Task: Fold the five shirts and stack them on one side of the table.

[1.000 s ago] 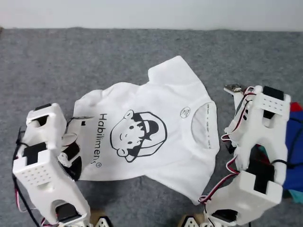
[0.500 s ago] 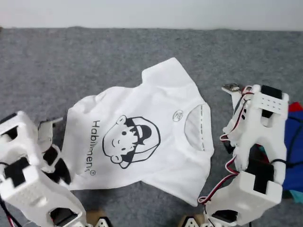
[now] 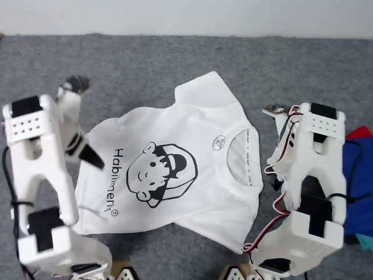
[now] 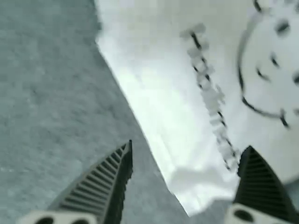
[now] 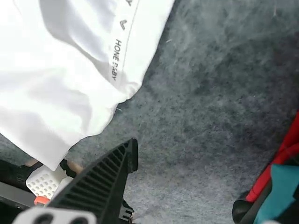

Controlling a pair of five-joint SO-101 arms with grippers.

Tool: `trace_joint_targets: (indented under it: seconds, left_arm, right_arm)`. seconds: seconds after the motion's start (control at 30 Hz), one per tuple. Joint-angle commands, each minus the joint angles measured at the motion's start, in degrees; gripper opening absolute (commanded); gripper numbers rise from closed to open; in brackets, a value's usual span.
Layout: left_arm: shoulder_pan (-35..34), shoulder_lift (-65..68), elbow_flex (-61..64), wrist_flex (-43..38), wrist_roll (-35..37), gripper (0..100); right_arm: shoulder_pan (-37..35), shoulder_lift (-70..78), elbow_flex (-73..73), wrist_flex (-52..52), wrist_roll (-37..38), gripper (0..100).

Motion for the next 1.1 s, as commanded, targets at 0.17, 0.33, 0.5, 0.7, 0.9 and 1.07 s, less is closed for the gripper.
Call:
trace_joint_targets:
  seconds: [0.17,0.33,0.5,0.7,0.9,1.07]
  left_arm:
    - [5.8,21.7,-30.2,1.1,9.8,35]
    - [10.4,35.8,-49.6,6.2,12.4,35]
    - [9.1,48.7,-63.4,8.2,12.1,31]
    - [5.5,51.0,-66.4,8.3,12.0,20]
    - [6.6,51.0,-66.4,8.3,12.0,13]
    - [7.6,49.4,-66.5,8.3,12.4,14]
  right_arm:
    - [-0.3,-3.4,-1.0,0.9,-0.4,50.0]
    - [-0.2,-3.3,-1.0,0.9,-0.4,50.0]
    - [0.0,-3.5,-1.0,1.0,-0.4,50.0]
    - [-0.3,-3.4,-1.1,1.2,-0.4,50.0]
    - [-0.3,-3.1,-1.1,0.9,-0.4,50.0]
    - [-0.3,-3.1,-1.1,1.2,-0.4,50.0]
